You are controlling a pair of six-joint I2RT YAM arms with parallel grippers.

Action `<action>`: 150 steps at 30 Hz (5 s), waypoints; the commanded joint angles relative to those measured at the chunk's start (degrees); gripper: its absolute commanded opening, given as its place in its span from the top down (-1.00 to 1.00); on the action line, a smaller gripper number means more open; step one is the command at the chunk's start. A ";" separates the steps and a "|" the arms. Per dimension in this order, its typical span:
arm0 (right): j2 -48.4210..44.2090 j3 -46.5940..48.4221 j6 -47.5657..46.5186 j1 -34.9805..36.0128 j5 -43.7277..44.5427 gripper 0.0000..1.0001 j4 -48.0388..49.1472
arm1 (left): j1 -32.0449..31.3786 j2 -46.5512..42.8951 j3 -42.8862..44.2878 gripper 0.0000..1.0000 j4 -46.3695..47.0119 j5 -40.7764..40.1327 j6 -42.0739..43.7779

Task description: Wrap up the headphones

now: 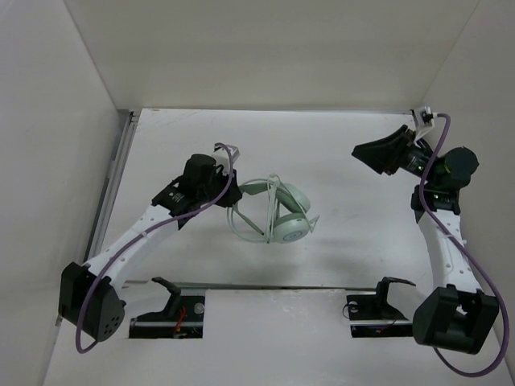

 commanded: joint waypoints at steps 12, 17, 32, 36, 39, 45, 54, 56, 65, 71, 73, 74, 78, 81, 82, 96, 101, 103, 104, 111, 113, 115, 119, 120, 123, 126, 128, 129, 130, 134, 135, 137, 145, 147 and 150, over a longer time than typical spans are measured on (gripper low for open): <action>-3.67 -3.66 -1.54 -0.49 -0.11 0.23 1.52 | 6.59 9.25 3.62 1.00 14.10 0.30 -0.33; -5.07 -4.89 -1.63 -0.67 -0.03 0.22 1.52 | 8.79 14.69 6.96 1.00 14.55 0.04 1.08; -10.08 -8.05 -0.57 -3.04 0.06 0.19 1.34 | 11.61 34.73 27.61 0.94 10.77 0.04 3.45; -11.40 -8.40 0.13 -4.18 -0.11 0.19 1.25 | 11.61 38.43 30.95 0.76 9.97 -0.05 3.45; -12.45 -8.67 0.92 -5.23 -0.11 0.19 1.25 | 11.70 40.37 32.01 0.53 9.97 -1.62 3.28; -13.77 -9.81 1.89 -6.91 -0.20 0.19 1.34 | 12.40 43.00 33.07 0.36 10.06 -3.48 4.07; -14.13 -10.16 2.68 -8.31 -0.03 0.19 1.87 | 13.63 43.45 32.10 0.00 8.74 -3.57 4.68; -14.13 -10.07 2.68 -8.40 -0.03 0.19 1.96 | 14.07 42.31 31.32 -0.03 8.48 -3.57 4.60; -14.30 -8.06 -3.27 -9.97 2.51 0.19 -2.59 | 12.14 19.84 34.30 -0.65 -0.30 -0.05 3.17; -17.02 -3.14 -28.03 -15.96 20.50 0.18 -27.35 | 18.26 2.07 27.29 -0.93 -3.82 -10.67 17.78; -17.29 -1.64 -38.32 -16.22 30.77 0.18 -34.49 | 25.63 -0.75 23.77 -0.95 -5.57 -12.44 18.04; -17.38 -1.46 -42.37 -16.05 36.39 0.17 -36.08 | 29.41 -1.89 21.58 -0.95 -6.02 -12.53 18.22; -18.34 -3.04 -56.01 -15.43 50.93 0.11 -37.77 | 43.13 -4.01 12.52 -1.00 -5.24 -12.01 19.01; -19.40 -4.53 -60.07 -15.78 55.42 -0.12 -38.03 | 51.05 -2.79 6.28 -1.00 -1.12 -10.87 20.32; -19.31 -4.80 -60.34 -15.70 55.00 -0.99 -38.73 | 53.59 -2.09 4.17 -1.00 1.07 -10.43 20.33; -5.97 -12.62 -56.47 -26.69 56.75 -1.00 -27.22 | 65.83 8.37 -9.65 -1.00 25.62 6.19 20.15; -2.00 -12.80 -56.12 -28.00 55.70 -1.00 -25.82 | 66.89 8.47 -10.34 -1.00 27.81 5.75 20.41; -2.08 -13.06 -56.29 -28.44 54.21 -1.00 -25.11 | 66.98 7.77 -12.27 -1.00 29.21 5.31 21.47; -2.61 -13.41 -56.90 -28.18 54.29 -1.00 -24.59 | 67.15 7.42 -13.41 -1.00 30.00 5.22 21.91; -6.13 -18.87 -59.29 -27.03 54.64 -1.00 -14.65 | 70.23 5.30 -19.13 -1.00 36.42 4.34 21.91; -5.95 -18.86 -58.85 -26.16 55.17 -1.00 -15.53 | 70.14 5.30 -19.14 -1.00 36.43 4.26 21.82; -7.70 -19.74 -58.67 -24.93 55.34 -1.00 -15.19 | 70.23 5.04 -19.49 -1.00 36.78 4.17 21.65; -7.54 -20.72 -61.30 -24.57 55.69 -1.00 -12.72 | 70.58 4.51 -20.28 -1.00 37.92 4.08 21.03; -7.10 -20.10 -60.52 -24.84 55.52 -1.00 -13.24 | 70.58 4.51 -20.37 -1.00 37.92 4.08 21.03; -5.52 -21.14 -57.98 -24.84 53.60 -1.00 -10.72 | 70.41 4.25 -20.54 -1.00 38.10 3.91 21.29; -5.07 -26.94 -58.05 -24.66 52.97 -1.00 0.09 | 70.32 4.16 -20.63 -1.00 38.27 3.82 21.38; -7.00 -28.17 -58.14 -24.31 53.32 -1.00 0.28 | 70.23 4.07 -20.81 -1.00 38.36 3.64 21.47; -7.53 -29.14 -57.88 -24.48 52.45 -1.00 1.85 | 70.23 3.98 -20.89 -1.00 38.54 3.47 21.47; -7.71 -29.67 -57.44 -24.57 52.10 -1.00 3.17 | 70.23 3.98 -20.90 -1.00 38.54 3.46 21.47; -9.90 -31.60 -57.87 -24.75 48.42 -1.00 4.41 | 70.23 3.98 -20.90 -1.00 38.54 3.46 21.47; -11.30 -32.91 -58.66 -24.58 47.01 -1.00 5.11 | 70.23 3.98 -20.90 -1.00 38.54 3.46 21.47; -15.77 -37.82 -60.86 -23.96 44.81 -1.00 10.36 | 70.32 3.98 -20.90 -1.00 38.54 3.55 21.47; -10.79 -49.19 -54.89 -28.70 42.78 -1.00 40.80 | 70.76 3.72 -21.25 -1.00 39.15 3.99 21.03; -11.84 -48.40 -54.36 -29.32 42.95 -1.00 38.45 | 70.76 3.72 -21.25 -1.00 39.15 3.99 21.03; -13.68 -45.86 -53.92 -29.32 43.48 -1.00 31.43 | 70.76 3.90 -21.16 -1.00 39.07 3.99 21.03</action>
